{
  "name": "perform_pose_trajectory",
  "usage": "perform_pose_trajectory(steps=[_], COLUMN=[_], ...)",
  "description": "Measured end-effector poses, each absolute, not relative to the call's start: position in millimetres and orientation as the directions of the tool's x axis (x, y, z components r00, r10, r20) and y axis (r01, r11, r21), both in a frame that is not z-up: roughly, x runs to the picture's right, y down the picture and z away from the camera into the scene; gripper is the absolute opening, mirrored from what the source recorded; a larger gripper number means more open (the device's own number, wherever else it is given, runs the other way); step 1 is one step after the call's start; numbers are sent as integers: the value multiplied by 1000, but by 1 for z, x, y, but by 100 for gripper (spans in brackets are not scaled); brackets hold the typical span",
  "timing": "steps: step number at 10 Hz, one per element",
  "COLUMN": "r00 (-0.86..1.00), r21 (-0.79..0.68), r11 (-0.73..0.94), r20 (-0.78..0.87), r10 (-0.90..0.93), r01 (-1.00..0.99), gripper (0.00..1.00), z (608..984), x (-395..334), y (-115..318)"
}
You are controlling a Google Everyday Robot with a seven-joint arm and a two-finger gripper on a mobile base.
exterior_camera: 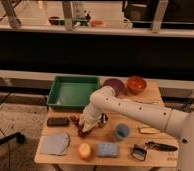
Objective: Place grapes in metal cup
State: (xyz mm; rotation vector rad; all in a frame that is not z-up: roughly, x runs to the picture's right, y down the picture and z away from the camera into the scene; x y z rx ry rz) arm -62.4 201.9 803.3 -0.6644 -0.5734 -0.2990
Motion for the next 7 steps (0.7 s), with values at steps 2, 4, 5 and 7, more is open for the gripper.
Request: perform_pose_trajectory(steps=[2, 4, 5, 7], r00=[805, 806, 807, 806], r21=[-493, -492, -473, -393], r11=[753, 754, 767, 824], r20=[587, 585, 582, 579], r10=[-81, -84, -99, -122], r01=[435, 436, 434, 408], gripper=[14, 14, 14, 14], z=[803, 802, 797, 769], x=[-62, -61, -58, -52], y=[202, 202, 200, 186])
